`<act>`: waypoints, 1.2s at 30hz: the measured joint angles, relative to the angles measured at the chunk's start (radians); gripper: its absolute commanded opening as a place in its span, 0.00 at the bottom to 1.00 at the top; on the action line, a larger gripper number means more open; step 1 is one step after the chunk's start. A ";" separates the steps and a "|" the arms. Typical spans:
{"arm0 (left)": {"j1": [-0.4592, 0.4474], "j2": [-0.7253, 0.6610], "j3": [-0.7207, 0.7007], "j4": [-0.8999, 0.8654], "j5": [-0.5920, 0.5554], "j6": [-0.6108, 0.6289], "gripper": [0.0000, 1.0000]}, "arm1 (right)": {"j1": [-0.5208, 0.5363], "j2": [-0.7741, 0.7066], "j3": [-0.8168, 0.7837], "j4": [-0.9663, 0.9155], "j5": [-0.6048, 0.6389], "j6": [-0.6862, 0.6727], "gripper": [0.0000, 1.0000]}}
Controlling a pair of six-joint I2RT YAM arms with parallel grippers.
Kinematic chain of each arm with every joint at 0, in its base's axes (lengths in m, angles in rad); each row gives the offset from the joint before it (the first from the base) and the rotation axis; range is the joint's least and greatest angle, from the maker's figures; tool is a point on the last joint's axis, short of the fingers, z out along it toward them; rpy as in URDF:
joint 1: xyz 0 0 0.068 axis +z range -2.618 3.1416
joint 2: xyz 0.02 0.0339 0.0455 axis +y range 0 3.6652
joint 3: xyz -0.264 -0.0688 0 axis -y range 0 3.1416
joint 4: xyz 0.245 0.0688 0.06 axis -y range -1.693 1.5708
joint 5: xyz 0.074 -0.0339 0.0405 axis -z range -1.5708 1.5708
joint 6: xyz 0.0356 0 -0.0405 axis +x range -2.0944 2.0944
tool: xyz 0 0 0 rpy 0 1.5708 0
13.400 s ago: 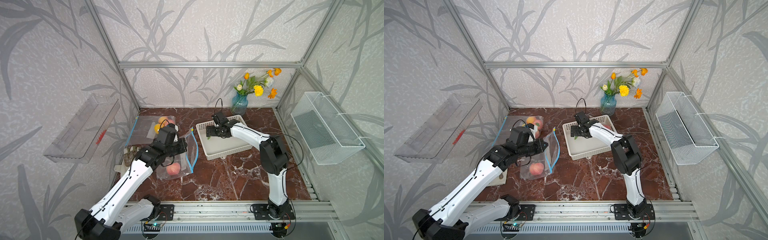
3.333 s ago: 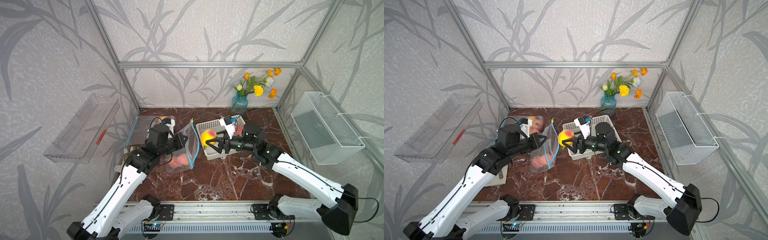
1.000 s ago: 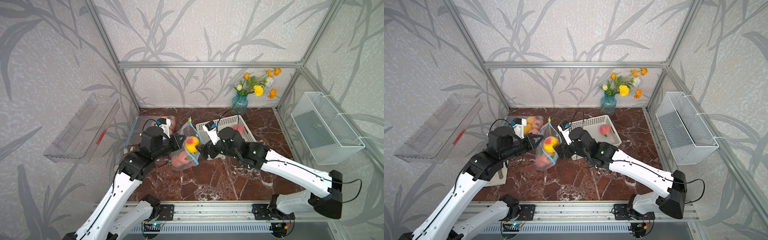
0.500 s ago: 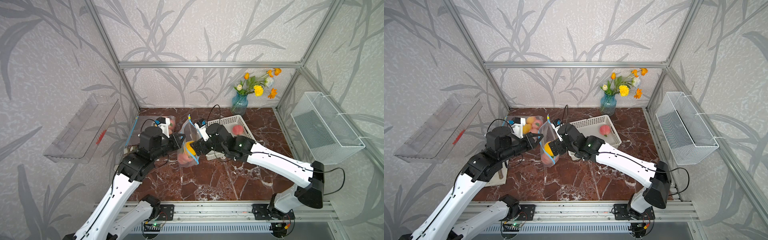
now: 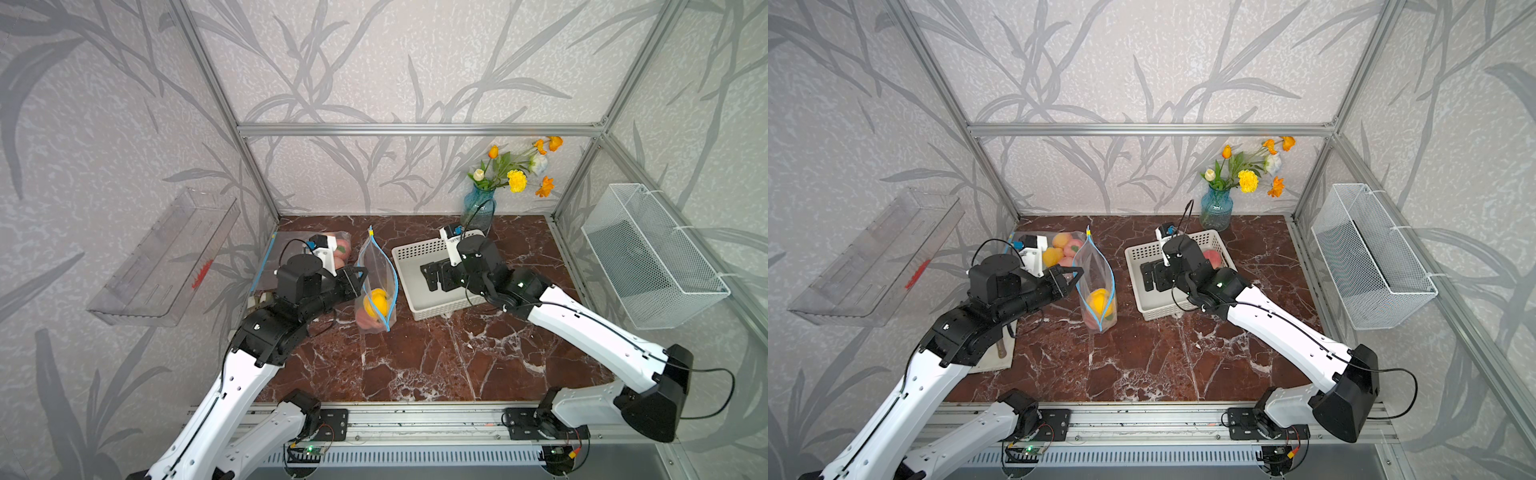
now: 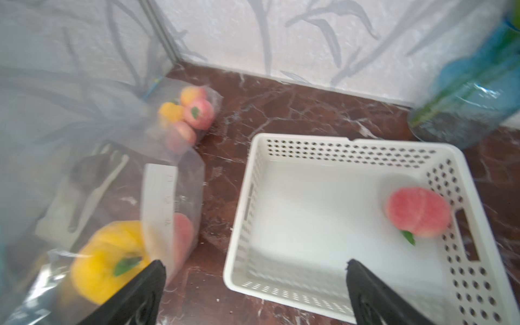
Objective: Place the peach in a zip-top bag and seal the zipper
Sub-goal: Place the peach in the zipper food storage bag, then pick up the peach from the basket.
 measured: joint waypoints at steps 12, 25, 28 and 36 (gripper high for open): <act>0.000 -0.002 0.000 -0.005 -0.003 -0.001 0.00 | -0.274 0.280 0.016 -0.059 0.100 0.017 0.99; 0.000 -0.003 -0.004 -0.005 -0.002 -0.006 0.01 | -0.327 0.652 0.270 -0.117 0.205 -0.006 0.95; 0.000 -0.005 -0.004 -0.005 -0.002 -0.007 0.01 | -0.332 0.692 0.301 -0.130 0.212 -0.008 0.93; 0.000 -0.009 -0.004 -0.005 -0.002 -0.007 0.01 | -0.344 0.776 0.340 -0.141 0.220 -0.032 0.88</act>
